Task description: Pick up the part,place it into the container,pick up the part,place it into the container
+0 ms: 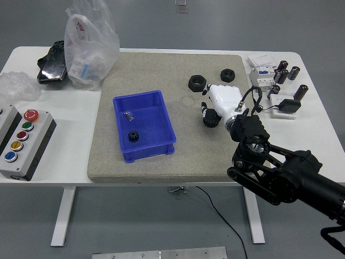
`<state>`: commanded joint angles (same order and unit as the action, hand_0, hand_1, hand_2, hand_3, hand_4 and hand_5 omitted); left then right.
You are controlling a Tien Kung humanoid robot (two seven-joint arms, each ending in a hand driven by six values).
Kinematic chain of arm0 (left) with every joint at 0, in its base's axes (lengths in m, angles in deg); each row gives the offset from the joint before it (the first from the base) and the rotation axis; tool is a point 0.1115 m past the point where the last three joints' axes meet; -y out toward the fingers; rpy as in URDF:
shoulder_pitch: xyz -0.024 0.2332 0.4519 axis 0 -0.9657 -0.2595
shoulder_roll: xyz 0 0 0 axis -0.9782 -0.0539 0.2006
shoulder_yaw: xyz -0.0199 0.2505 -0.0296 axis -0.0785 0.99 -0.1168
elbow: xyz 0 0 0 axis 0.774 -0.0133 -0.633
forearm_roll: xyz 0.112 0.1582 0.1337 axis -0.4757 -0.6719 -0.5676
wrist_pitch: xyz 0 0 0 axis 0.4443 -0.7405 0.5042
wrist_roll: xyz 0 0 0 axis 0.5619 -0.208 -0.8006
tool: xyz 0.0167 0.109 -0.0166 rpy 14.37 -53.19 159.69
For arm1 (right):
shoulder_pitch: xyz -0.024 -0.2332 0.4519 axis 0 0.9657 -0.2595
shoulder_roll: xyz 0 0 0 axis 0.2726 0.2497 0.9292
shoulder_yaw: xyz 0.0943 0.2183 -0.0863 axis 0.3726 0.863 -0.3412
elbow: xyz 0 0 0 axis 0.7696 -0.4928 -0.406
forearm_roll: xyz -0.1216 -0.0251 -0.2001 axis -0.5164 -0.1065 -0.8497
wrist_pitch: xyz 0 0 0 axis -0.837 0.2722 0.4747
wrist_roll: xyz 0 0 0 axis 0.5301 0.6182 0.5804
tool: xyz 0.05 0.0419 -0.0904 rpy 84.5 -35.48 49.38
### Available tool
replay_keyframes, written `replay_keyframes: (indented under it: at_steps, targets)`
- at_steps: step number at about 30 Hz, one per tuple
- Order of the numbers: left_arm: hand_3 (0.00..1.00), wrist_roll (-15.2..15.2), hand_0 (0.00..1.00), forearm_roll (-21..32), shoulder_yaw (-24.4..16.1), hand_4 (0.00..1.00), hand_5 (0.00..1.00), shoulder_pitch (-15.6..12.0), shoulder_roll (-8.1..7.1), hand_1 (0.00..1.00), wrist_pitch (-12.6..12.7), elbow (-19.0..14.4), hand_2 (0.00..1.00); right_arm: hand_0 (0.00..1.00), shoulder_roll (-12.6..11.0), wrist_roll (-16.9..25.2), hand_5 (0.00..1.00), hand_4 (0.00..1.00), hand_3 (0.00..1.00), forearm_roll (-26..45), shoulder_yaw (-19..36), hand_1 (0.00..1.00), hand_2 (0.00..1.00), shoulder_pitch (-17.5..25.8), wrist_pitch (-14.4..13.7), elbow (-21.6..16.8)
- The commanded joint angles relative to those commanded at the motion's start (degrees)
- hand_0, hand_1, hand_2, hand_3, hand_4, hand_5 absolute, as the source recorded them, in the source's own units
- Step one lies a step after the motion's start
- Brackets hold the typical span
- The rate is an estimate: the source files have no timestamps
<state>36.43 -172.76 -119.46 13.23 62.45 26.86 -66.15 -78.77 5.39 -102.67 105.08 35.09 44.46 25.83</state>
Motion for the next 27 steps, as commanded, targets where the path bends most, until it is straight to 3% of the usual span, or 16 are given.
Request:
replay_keyframes:
  at_steps: [4,5,16,17,22,23,27]
  targets:
    - [0.615,0.02,0.650,-0.10,0.04,0.707,0.363,0.11,0.12,0.535,-0.06,0.00,0.534,0.374,0.65,0.44,0.556,0.927,0.957,1.60,-0.57,0.697,0.874,0.21,0.10,3.61]
    - [0.615,0.04,0.650,-0.10,0.07,0.707,0.363,0.14,0.14,0.534,-0.08,0.00,0.534,0.376,0.77,0.56,0.660,0.987,0.972,1.95,-0.81,0.707,0.881,0.20,0.05,4.22]
    - [0.615,-0.05,0.650,-0.25,0.12,0.706,0.363,0.19,0.10,0.535,-0.09,0.00,0.534,0.370,2.08,1.60,0.680,0.989,0.948,5.31,-4.40,0.700,0.867,-0.32,-1.33,8.44]
    - [0.615,-0.03,0.650,-0.22,0.16,0.706,0.363,0.21,0.11,0.534,-0.10,0.00,0.534,0.350,2.20,1.75,0.488,0.777,0.779,5.52,-4.75,0.640,0.727,-0.34,-1.74,8.68]
    - [0.615,-0.06,0.650,-0.30,0.15,0.706,0.363,0.30,0.14,0.534,-0.10,0.00,0.534,0.350,2.67,2.82,0.488,0.777,0.779,5.46,-6.22,0.640,0.727,-0.46,-4.64,9.43]
    - [0.615,-0.09,0.651,-0.40,0.09,0.706,0.363,0.34,0.14,0.534,-0.11,0.00,0.534,0.313,2.77,3.04,0.197,0.446,0.565,5.08,-6.41,0.507,0.478,-0.48,-5.11,9.63]
    - [0.615,-0.06,0.651,-0.64,-0.01,0.706,0.363,0.57,0.11,0.534,-0.13,0.00,0.534,0.313,3.01,3.44,0.197,0.446,0.565,4.08,-7.09,0.507,0.478,-0.45,-5.64,10.35]
